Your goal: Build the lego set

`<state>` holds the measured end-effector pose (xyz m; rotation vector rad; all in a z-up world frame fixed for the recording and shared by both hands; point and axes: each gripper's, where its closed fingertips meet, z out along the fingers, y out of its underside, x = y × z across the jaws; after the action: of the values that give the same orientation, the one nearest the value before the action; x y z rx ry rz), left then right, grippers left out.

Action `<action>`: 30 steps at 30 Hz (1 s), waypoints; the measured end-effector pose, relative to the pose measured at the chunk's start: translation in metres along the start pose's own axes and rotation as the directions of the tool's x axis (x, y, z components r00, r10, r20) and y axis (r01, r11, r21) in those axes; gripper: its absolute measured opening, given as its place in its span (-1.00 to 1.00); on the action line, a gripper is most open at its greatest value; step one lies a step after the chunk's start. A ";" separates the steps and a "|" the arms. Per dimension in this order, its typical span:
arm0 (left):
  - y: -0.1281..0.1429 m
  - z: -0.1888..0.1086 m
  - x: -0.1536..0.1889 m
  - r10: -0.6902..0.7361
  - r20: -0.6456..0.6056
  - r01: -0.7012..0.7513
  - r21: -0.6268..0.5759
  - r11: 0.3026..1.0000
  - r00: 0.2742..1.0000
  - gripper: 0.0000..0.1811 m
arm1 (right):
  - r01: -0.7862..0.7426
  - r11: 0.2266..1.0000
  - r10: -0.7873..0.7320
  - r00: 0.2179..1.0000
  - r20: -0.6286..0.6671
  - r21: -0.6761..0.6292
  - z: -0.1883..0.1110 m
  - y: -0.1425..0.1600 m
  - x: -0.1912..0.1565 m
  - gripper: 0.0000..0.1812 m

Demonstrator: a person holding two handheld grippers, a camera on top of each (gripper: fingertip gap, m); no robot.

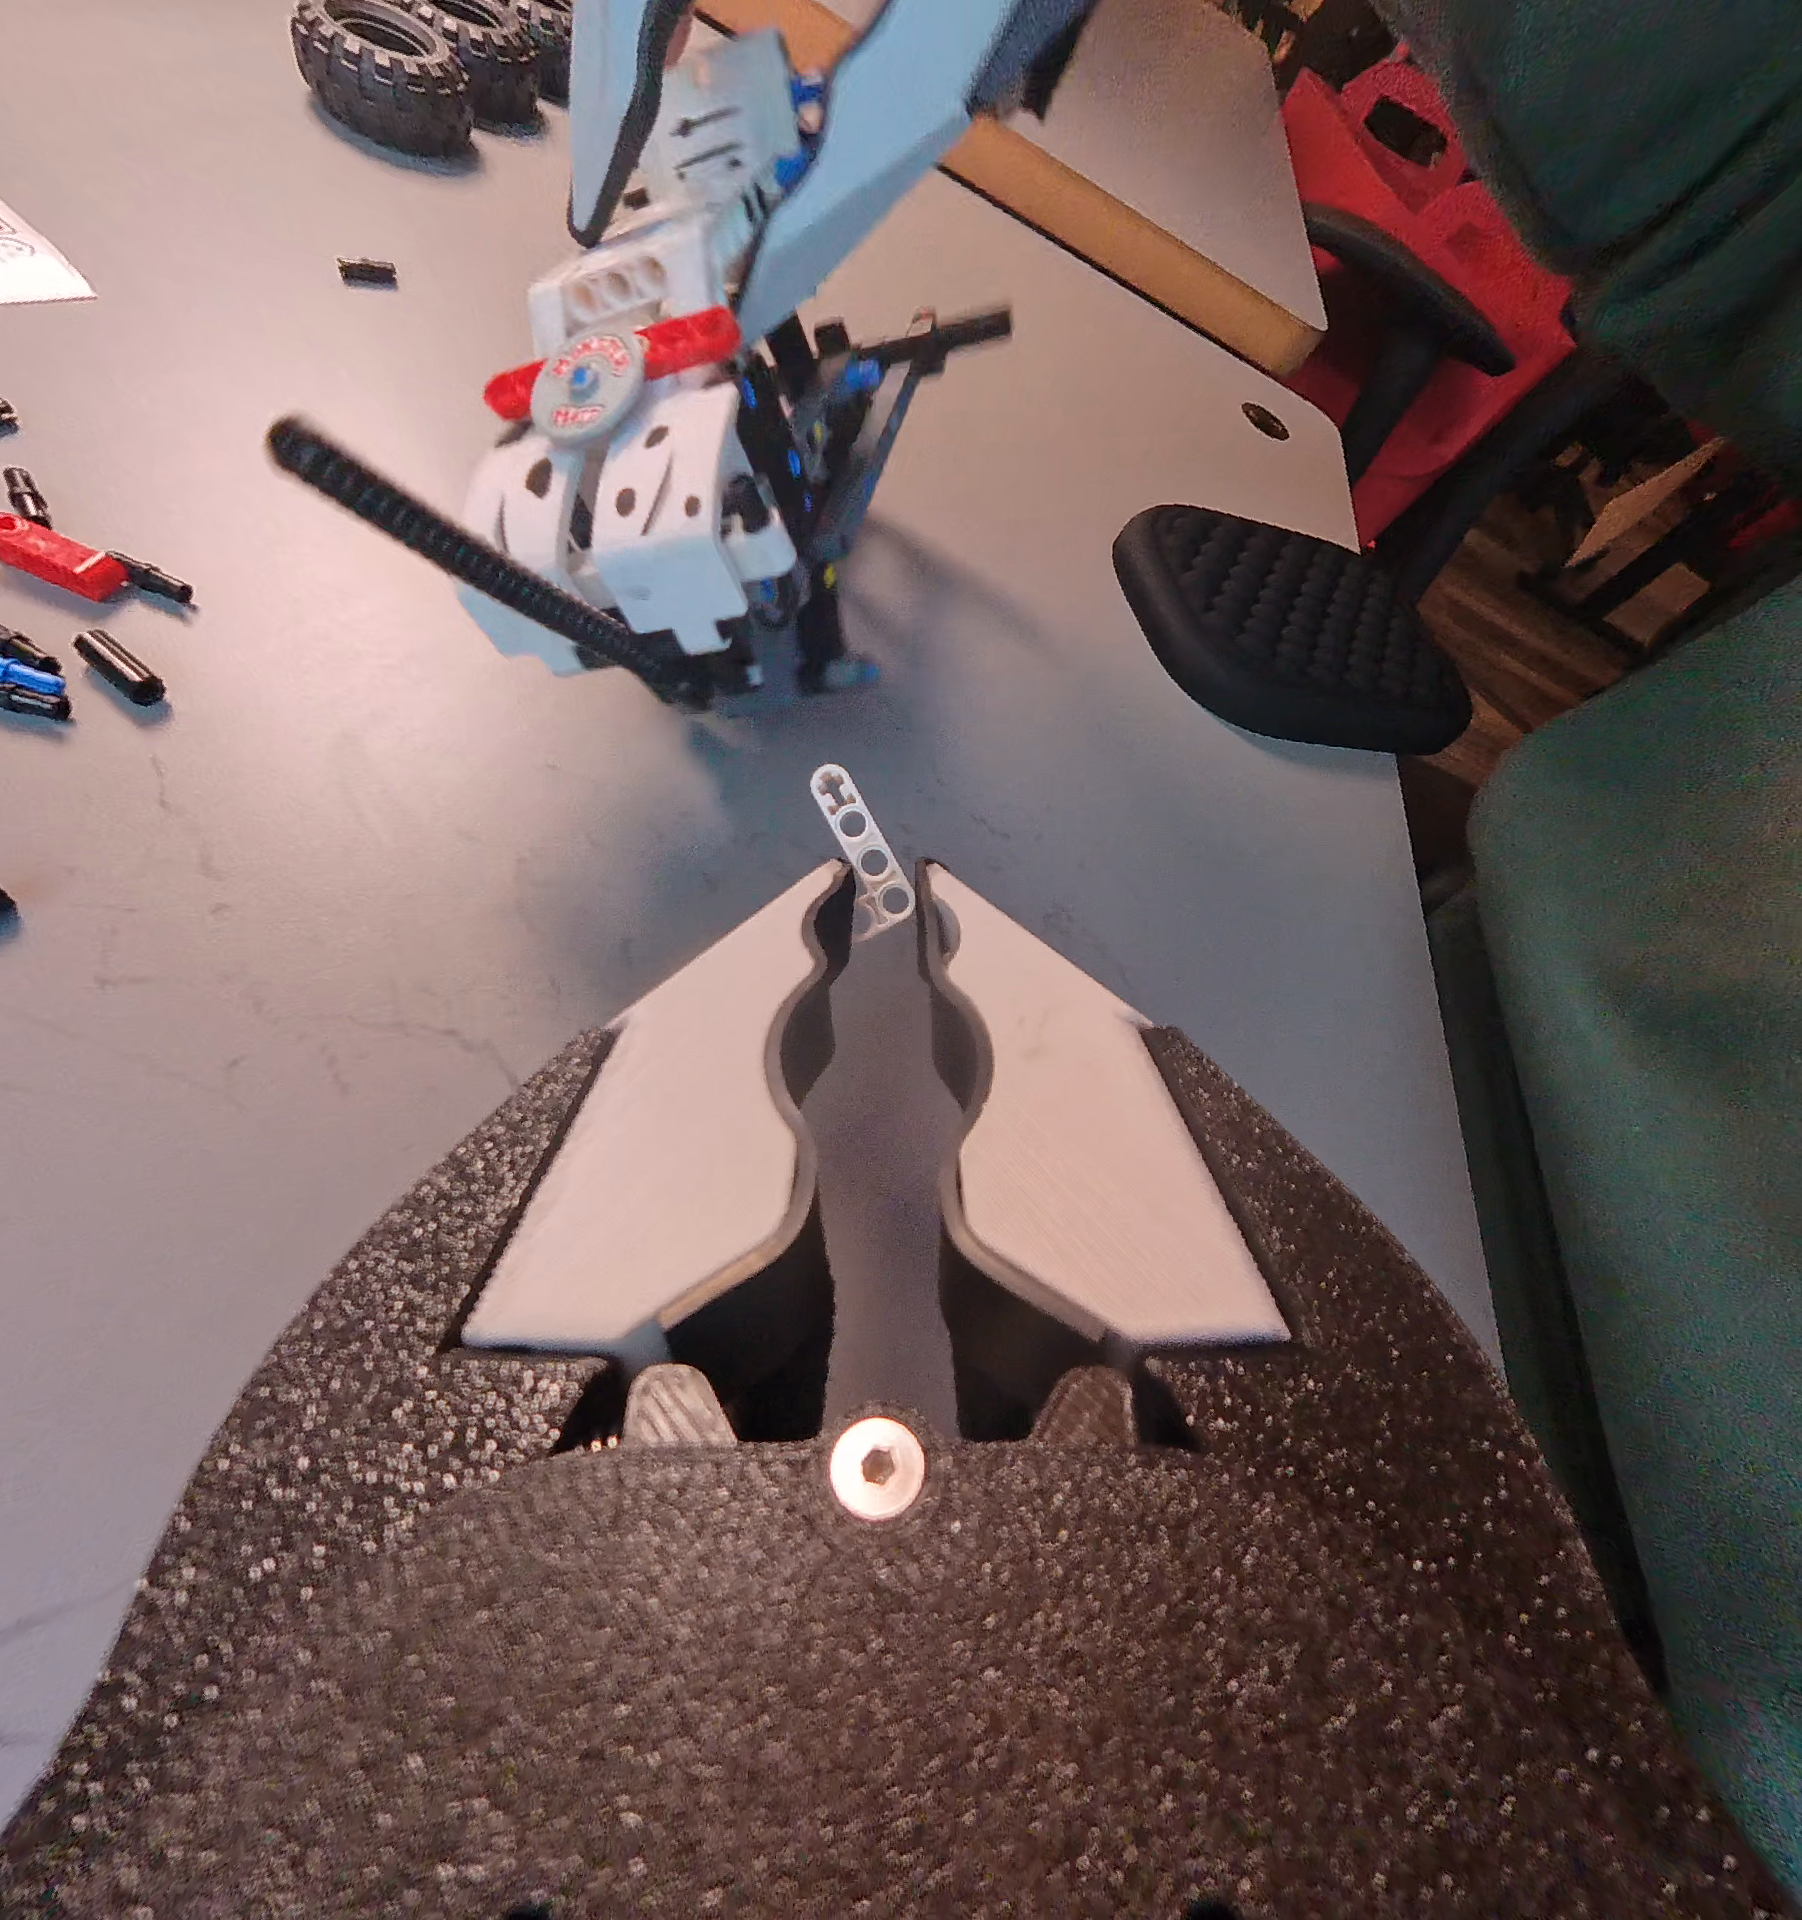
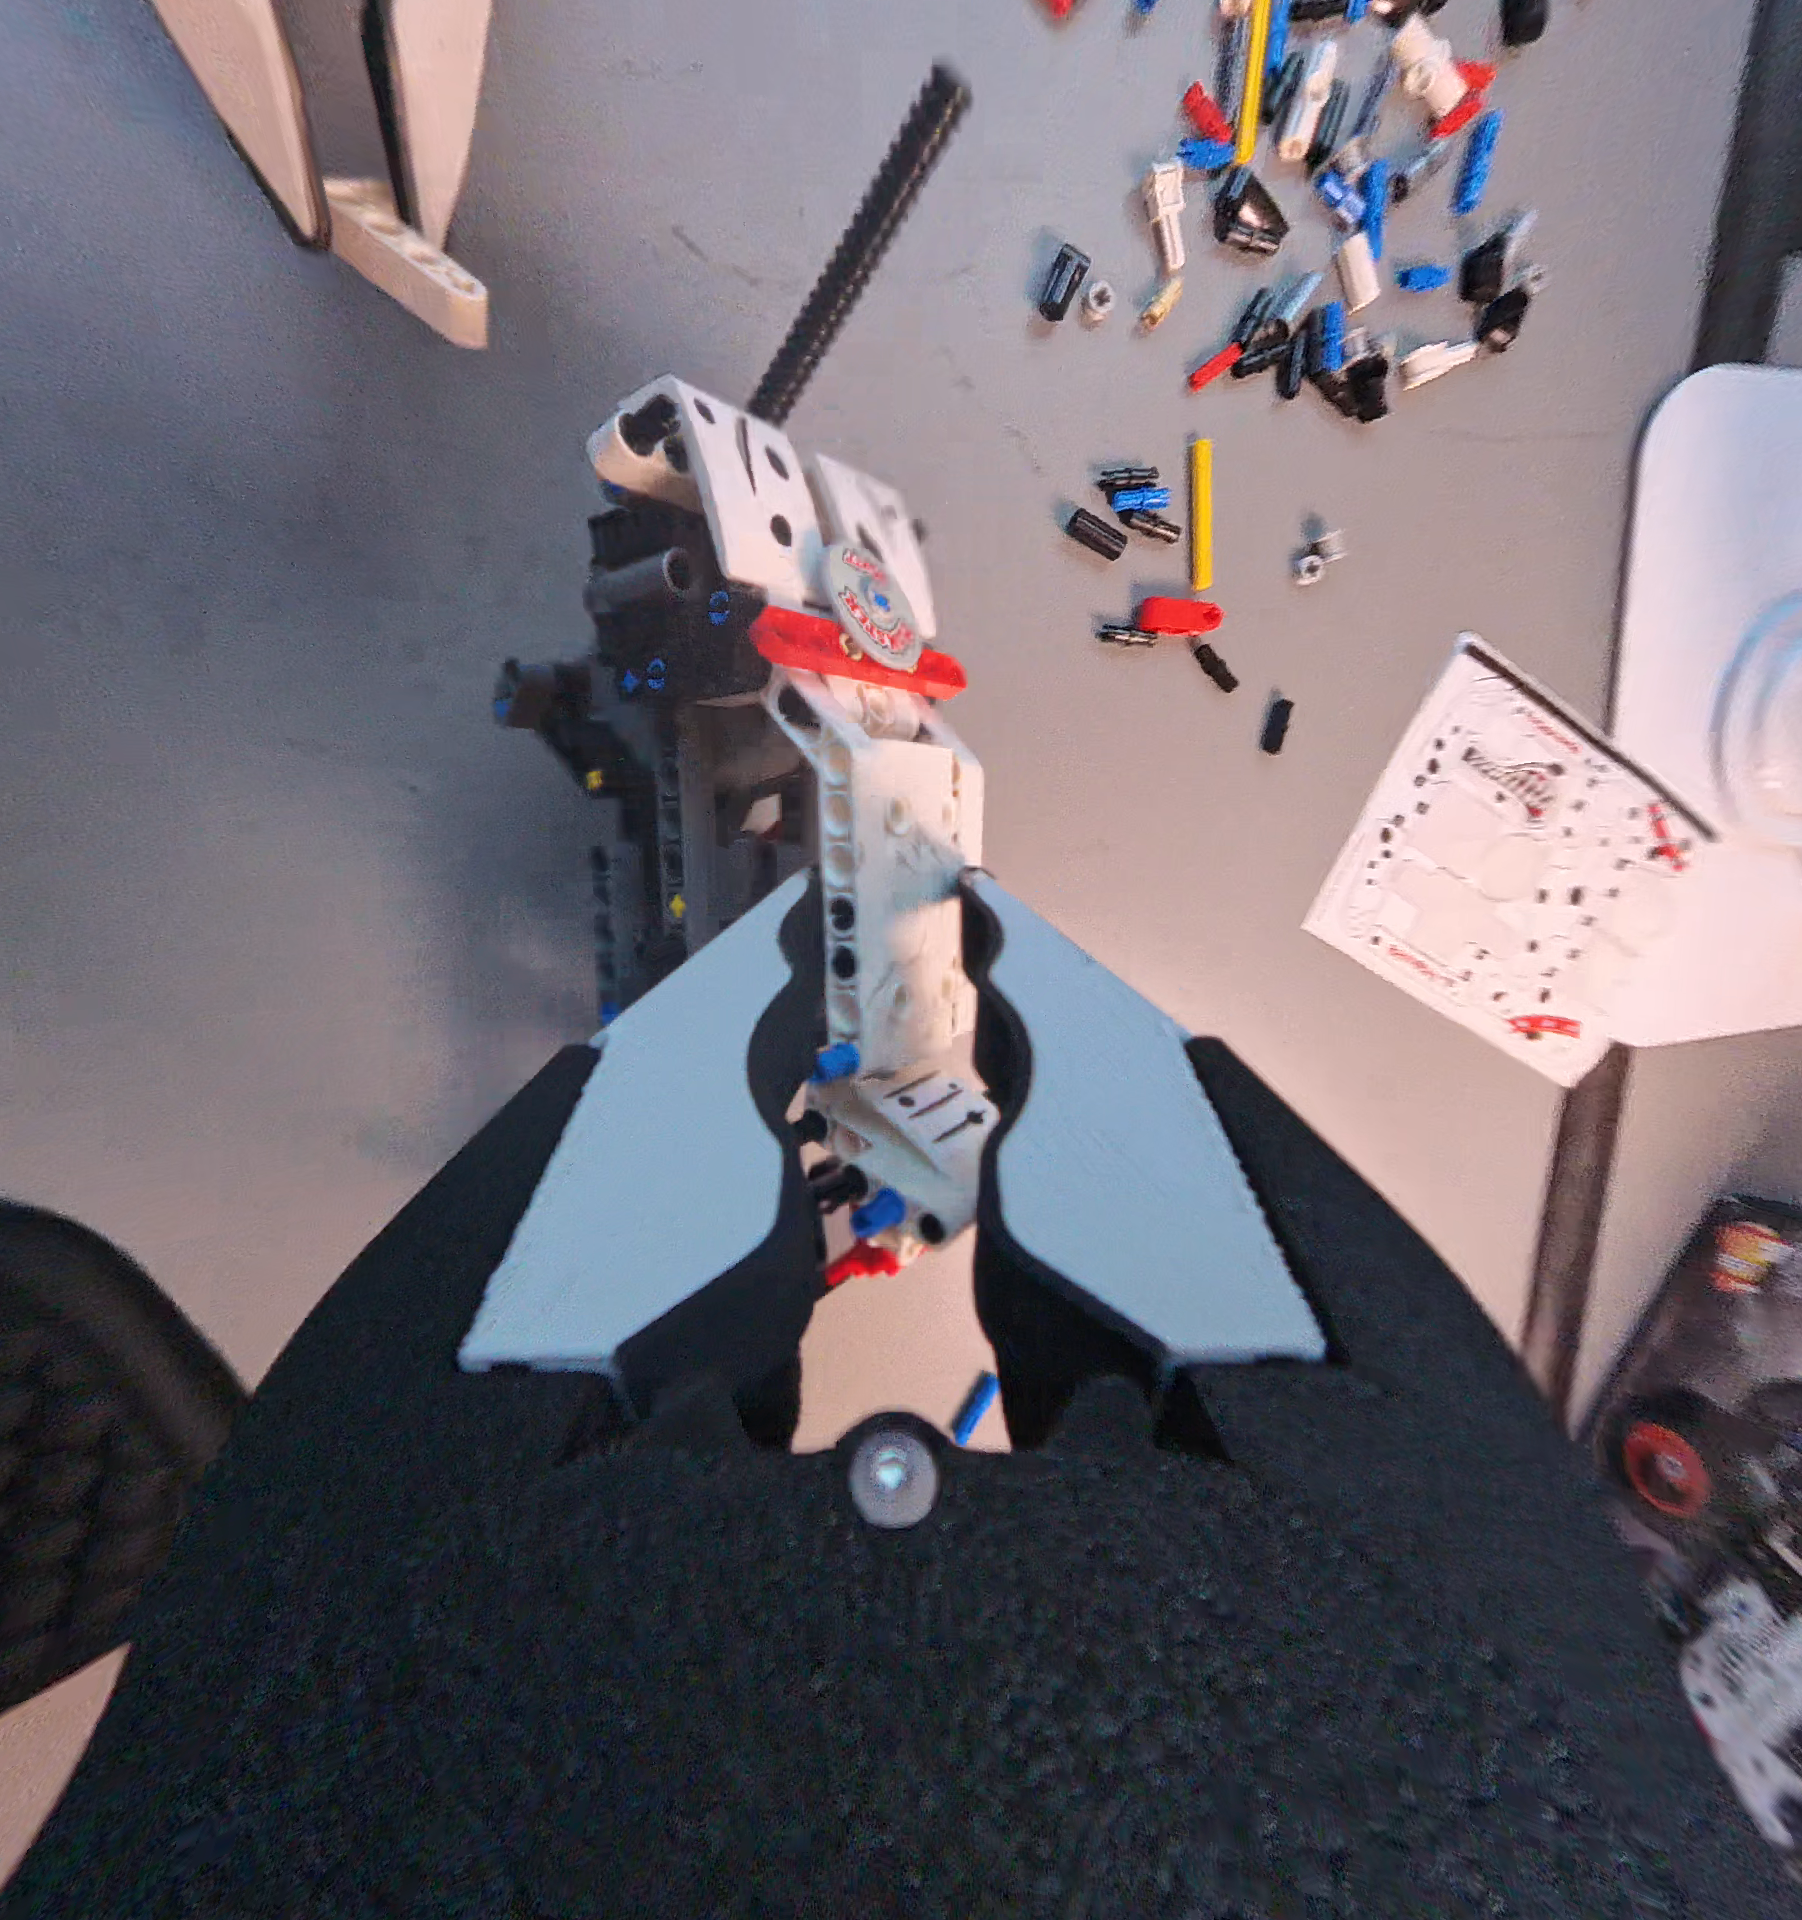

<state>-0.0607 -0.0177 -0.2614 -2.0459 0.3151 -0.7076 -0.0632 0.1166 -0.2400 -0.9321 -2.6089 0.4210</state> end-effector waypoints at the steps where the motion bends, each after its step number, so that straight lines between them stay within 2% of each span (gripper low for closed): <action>1: 0.001 0.000 0.000 -0.001 -0.004 0.001 -0.003 1.000 1.000 -0.88 | -0.036 0.999 0.036 0.996 0.077 -0.006 -0.001 -0.001 0.002 -0.84; 5: 0.003 0.002 0.002 0.003 -0.009 -0.003 -0.013 1.000 1.000 -0.87 | -0.172 0.985 0.175 0.957 0.234 -0.031 0.001 -0.010 0.012 -0.96; 8: 0.002 0.001 0.002 0.005 -0.009 -0.005 -0.009 1.000 1.000 -0.87 | -0.158 0.988 0.153 0.960 0.233 -0.001 -0.003 -0.024 0.015 -1.00; 10: 0.002 0.001 0.002 -0.001 -0.013 0.001 -0.007 1.000 1.000 -0.87 | -0.109 0.994 0.112 0.977 0.181 -0.029 -0.004 -0.019 0.019 -1.00; 12: 0.003 0.001 0.002 -0.001 -0.015 0.001 -0.011 1.000 1.000 -0.87 | -0.112 0.993 0.116 0.979 0.170 -0.033 -0.007 -0.017 0.018 -0.90; 15: 0.003 0.002 0.003 0.007 -0.013 -0.007 -0.014 1.000 1.000 -0.87 | -0.139 0.988 0.148 0.980 0.130 -0.071 -0.007 -0.001 0.023 -0.72; 18: 0.003 0.002 0.003 0.006 -0.014 -0.006 -0.018 1.000 1.000 -0.87 | -0.219 0.968 0.235 0.962 0.136 -0.126 0.006 0.025 0.026 -0.66; 20: 0.004 0.003 0.003 0.005 -0.015 -0.005 -0.020 1.000 1.000 -0.87 | -0.241 0.957 0.267 0.949 0.166 -0.161 0.022 0.040 0.020 -0.70; 21: 0.004 0.003 0.003 0.004 -0.015 -0.004 -0.020 1.000 1.000 -0.87 | -0.229 0.958 0.259 0.950 0.175 -0.175 0.030 0.045 0.017 -0.84; 23: 0.004 0.003 0.002 -0.003 -0.016 0.003 -0.016 1.000 1.000 -0.87 | -0.175 0.973 0.198 0.967 0.161 -0.149 0.036 0.041 0.014 -0.87; 26: 0.003 0.002 0.002 -0.014 -0.022 0.013 -0.006 1.000 1.000 -0.87 | -0.097 0.994 0.102 0.988 0.115 -0.050 0.020 0.007 0.010 -0.90; 28: 0.002 0.001 0.002 -0.016 -0.029 0.016 -0.001 1.000 0.999 -0.87 | 0.047 0.997 -0.046 0.999 0.024 -0.064 0.010 -0.007 0.007 -0.90; 30: 0.001 0.001 0.003 -0.012 -0.037 0.012 0.003 1.000 0.999 -0.87 | 0.115 0.992 -0.115 0.993 0.007 -0.060 0.005 -0.017 -0.004 -0.90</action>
<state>-0.0573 -0.0194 -0.2616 -2.0351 0.3227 -0.7541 -0.0721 0.1006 -0.2383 -0.7955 -2.6759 0.3156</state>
